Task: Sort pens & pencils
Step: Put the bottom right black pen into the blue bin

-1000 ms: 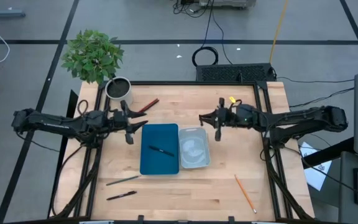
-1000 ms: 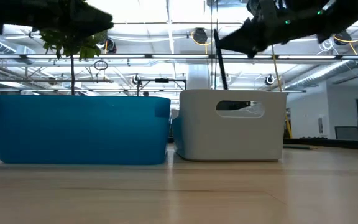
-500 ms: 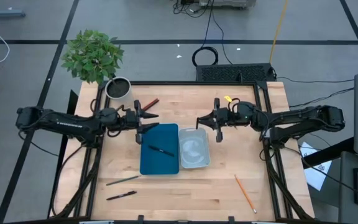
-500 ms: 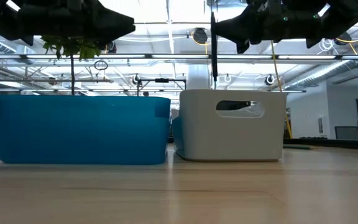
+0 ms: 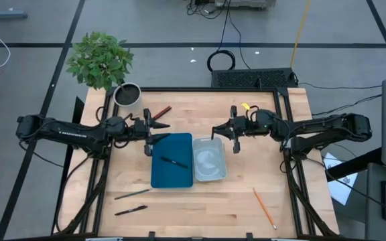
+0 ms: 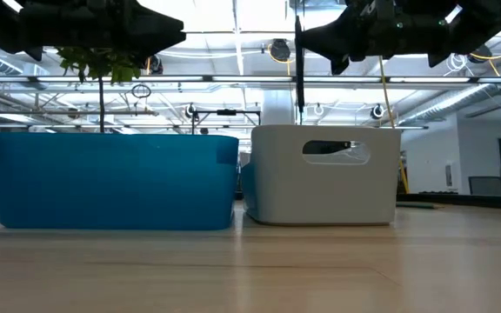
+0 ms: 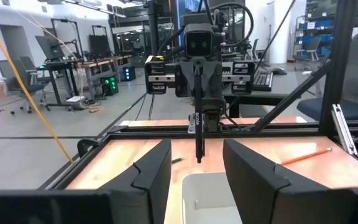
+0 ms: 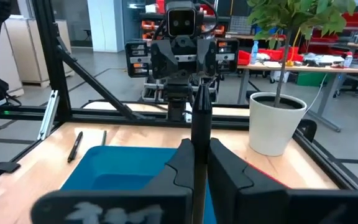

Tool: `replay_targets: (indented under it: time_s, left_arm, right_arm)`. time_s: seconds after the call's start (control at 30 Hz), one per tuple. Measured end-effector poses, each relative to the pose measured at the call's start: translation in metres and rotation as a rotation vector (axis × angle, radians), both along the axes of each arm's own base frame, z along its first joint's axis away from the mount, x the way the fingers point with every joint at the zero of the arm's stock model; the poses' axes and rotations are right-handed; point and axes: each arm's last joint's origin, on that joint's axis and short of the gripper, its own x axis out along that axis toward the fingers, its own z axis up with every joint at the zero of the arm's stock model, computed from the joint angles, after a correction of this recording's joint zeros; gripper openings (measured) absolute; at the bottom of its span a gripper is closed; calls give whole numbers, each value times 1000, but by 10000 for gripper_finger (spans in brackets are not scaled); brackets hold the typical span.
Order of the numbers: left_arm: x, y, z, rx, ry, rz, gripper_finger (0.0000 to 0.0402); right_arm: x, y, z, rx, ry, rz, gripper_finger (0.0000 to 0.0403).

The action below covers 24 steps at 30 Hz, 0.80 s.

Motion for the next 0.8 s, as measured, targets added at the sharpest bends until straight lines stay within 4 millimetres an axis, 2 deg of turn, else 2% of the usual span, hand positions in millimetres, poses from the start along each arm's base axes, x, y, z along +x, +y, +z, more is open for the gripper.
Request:
replay_targets:
  time_s: [0.2,0.3,0.47,0.63,0.8]
  left_arm:
    - [17,1,-14,-10,26,19,152]
    - [33,2,-18,-2,61,19,152]
    - [62,3,-21,-5,114,-5,152]
    - [81,1,-25,-21,171,-36,152]
    - [98,-6,-21,-37,155,-90,152]
  right_arm:
    - [20,-2,-11,36,-88,21,11]
    - [32,-3,-18,62,-116,62,11]
    - [53,-4,-20,75,-134,131,11]
    - [57,-2,-20,63,-144,147,11]
    - [58,4,-20,34,-151,163,11]
